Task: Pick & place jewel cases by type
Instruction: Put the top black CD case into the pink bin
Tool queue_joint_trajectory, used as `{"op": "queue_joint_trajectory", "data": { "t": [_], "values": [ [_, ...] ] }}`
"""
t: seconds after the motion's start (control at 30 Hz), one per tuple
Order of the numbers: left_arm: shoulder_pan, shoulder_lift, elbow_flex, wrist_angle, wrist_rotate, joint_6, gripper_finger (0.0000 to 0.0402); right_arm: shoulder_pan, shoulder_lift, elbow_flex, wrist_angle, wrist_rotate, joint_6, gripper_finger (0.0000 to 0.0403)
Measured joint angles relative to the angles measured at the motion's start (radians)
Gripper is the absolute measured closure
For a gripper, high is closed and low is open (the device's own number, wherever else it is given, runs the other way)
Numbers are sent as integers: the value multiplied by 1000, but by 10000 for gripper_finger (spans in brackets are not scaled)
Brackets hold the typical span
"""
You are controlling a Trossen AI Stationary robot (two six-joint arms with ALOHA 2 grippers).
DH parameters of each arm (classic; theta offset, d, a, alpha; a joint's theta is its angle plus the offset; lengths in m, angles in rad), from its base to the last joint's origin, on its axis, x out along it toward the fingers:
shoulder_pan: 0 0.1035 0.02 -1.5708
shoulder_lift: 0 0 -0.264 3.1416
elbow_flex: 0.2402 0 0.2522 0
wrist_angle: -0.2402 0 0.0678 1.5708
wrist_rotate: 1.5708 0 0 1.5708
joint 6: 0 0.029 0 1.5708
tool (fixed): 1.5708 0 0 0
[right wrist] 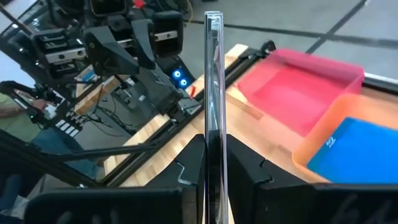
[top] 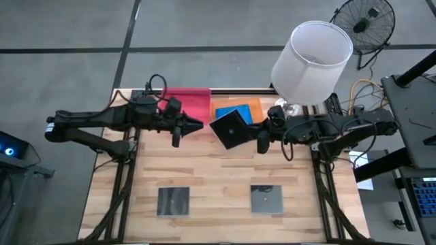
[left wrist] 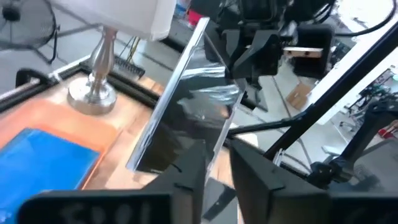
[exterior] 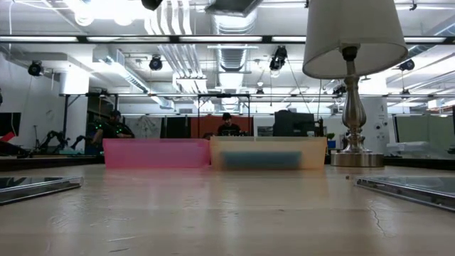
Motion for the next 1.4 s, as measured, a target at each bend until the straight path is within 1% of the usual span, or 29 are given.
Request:
{"op": "queue_joint_trajectory", "data": {
  "t": [0.13, 0.27, 0.47, 0.6, 0.87, 1.17, 1.3, 1.4],
  "values": [
    [0, -21, 0, 1, 0, 12, 305, 0, 0, 35, 1, 1, -54, 368],
    [0, -32, 0, 7, 7, 54, 284, -1, 1, 55, 19, 8, -98, 368],
    [0, -41, 0, 72, 62, 193, 278, -1, 2, 72, 90, 22, -156, 368],
    [0, -44, 0, 75, 63, 266, 278, 0, 2, 85, 154, 22, -193, 368],
    [3, -44, 0, 82, 62, 256, 278, 0, 2, 136, 183, -10, -228, 369],
    [6, -42, 0, 99, 61, 213, 278, 3, 1, 183, 233, -55, -344, 369],
    [6, -42, 0, 139, 62, 194, 277, 2, 1, 186, 258, -60, -358, 369],
    [6, -40, 0, 200, 84, 186, 277, 2, 9, 184, 276, -61, -374, 369]
  ]
}}
